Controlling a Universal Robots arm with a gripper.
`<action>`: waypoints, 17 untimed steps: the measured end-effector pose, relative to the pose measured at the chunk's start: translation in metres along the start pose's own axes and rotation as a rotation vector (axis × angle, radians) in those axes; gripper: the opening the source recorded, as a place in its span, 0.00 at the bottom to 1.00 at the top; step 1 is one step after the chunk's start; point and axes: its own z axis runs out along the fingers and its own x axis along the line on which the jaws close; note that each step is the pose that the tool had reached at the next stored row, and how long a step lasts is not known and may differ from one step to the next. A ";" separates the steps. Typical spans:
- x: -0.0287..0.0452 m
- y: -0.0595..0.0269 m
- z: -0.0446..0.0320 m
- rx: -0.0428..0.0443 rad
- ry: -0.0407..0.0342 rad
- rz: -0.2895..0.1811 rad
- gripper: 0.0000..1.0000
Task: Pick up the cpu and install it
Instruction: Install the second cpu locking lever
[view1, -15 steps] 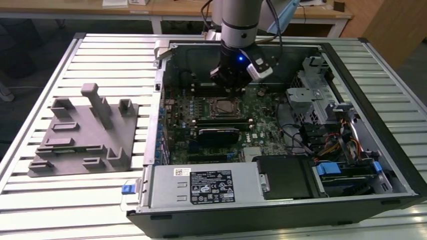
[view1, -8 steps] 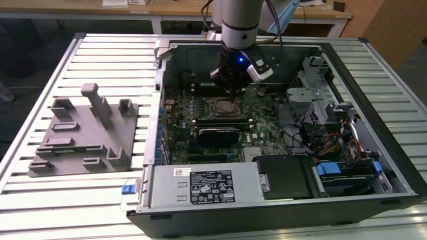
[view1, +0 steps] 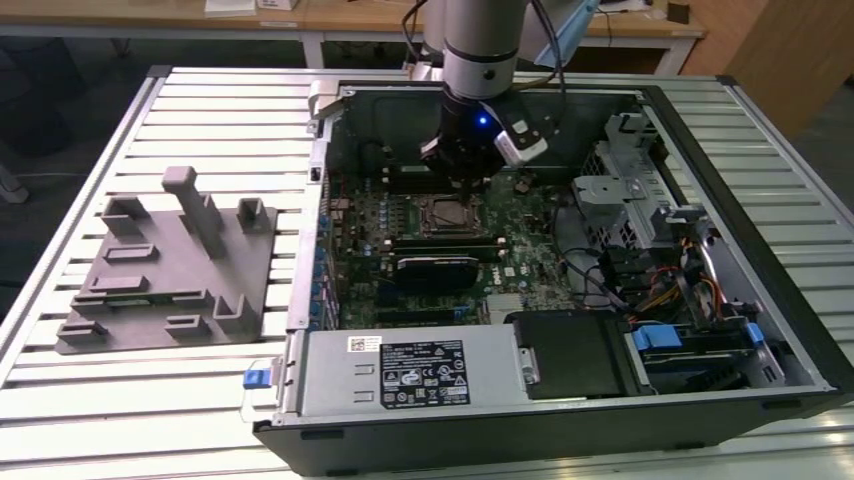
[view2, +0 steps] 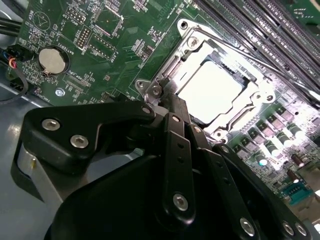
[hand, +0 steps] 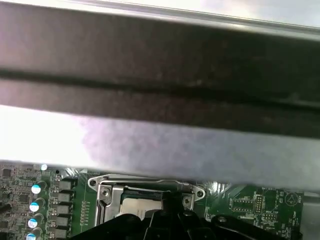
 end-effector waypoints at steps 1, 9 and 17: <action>-0.0001 0.0000 -0.0021 -0.0001 -0.0001 0.000 0.11; -0.0008 -0.0005 -0.0247 0.0015 0.0003 0.000 0.11; 0.0001 -0.0107 -0.0252 0.0012 0.0064 0.000 0.11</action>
